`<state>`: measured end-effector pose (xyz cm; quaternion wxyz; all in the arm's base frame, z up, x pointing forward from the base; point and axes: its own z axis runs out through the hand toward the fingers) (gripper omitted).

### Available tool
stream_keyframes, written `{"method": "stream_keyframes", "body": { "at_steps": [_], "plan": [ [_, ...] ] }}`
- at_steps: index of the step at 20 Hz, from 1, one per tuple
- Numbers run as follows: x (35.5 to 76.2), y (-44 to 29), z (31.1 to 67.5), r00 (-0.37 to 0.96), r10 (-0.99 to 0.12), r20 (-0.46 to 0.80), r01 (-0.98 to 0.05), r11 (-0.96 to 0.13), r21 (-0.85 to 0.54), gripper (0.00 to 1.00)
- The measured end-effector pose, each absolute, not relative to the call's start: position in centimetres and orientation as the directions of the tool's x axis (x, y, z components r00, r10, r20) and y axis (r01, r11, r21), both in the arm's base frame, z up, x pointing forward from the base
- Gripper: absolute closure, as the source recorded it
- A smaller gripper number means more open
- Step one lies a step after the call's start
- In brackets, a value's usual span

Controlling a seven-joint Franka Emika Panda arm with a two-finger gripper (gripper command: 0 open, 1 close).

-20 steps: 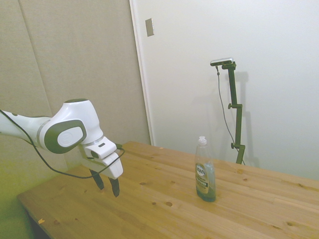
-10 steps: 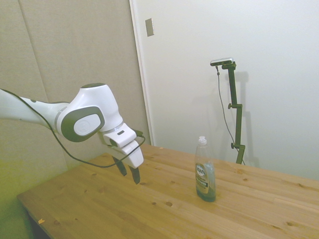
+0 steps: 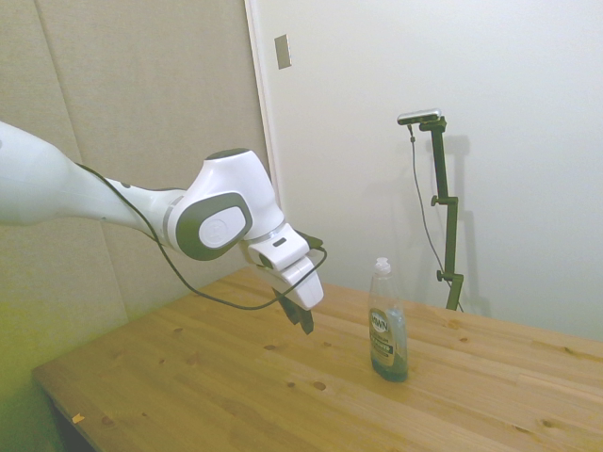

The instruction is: Knock down the dish soap

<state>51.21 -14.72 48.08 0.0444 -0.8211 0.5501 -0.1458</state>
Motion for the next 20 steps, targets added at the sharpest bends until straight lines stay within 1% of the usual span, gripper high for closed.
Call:
{"method": "stream_keyframes", "body": {
  "at_steps": [14,17,20],
  "plan": [
    [58.5,-21.9,48.0,0.212,-0.949,0.233,-0.926,-0.271,-0.261,1.0],
    [61.1,-22.7,47.9,0.168,-0.953,0.25,-0.928,-0.239,-0.286,1.0],
    [64.0,-23.4,46.9,0.127,-0.954,0.271,-0.925,-0.213,-0.315,1.0]
  ]
}}
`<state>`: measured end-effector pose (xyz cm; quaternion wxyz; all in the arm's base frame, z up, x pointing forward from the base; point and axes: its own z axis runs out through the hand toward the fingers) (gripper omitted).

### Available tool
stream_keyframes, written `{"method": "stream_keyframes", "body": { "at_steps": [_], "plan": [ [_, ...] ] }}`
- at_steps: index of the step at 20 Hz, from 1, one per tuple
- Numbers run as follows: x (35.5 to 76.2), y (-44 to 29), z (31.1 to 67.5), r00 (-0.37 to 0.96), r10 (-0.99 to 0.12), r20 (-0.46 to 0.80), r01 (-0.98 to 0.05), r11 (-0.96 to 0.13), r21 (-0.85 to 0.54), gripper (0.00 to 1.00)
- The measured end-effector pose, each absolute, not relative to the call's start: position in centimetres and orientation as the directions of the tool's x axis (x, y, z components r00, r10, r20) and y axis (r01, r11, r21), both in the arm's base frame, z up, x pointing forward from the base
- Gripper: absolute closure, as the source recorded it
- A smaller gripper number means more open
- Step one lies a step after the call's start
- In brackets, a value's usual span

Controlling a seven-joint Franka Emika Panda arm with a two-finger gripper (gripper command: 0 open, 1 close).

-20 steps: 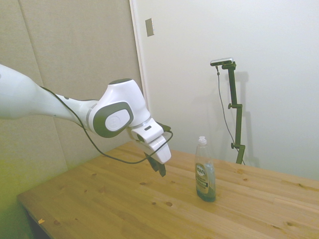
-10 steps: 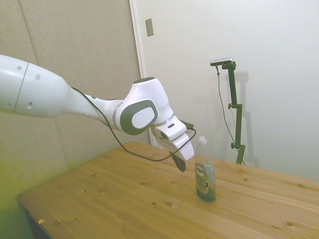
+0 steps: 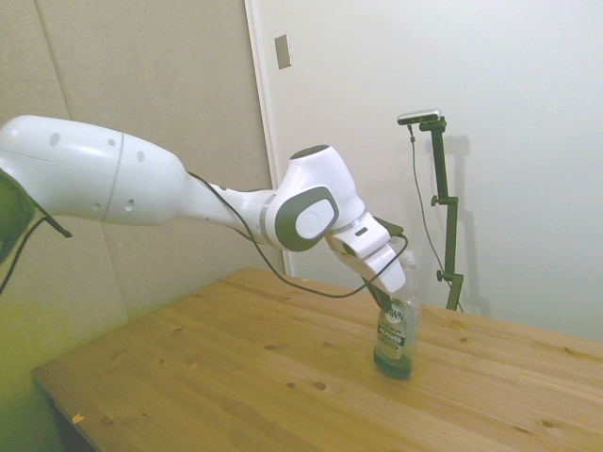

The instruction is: Knock down the dish soap

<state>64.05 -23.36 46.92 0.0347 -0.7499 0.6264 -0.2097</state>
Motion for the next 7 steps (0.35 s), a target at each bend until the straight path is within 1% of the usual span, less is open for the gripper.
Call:
{"method": "stream_keyframes", "body": {
  "at_steps": [4,7],
  "plan": [
    [66.4,-24.4,45.3,0.102,-0.951,0.293,-0.924,-0.2,-0.327,1.0],
    [66.8,-24.7,44.6,0.099,-0.951,0.292,-0.925,-0.196,-0.326,1.0]
  ]
}}
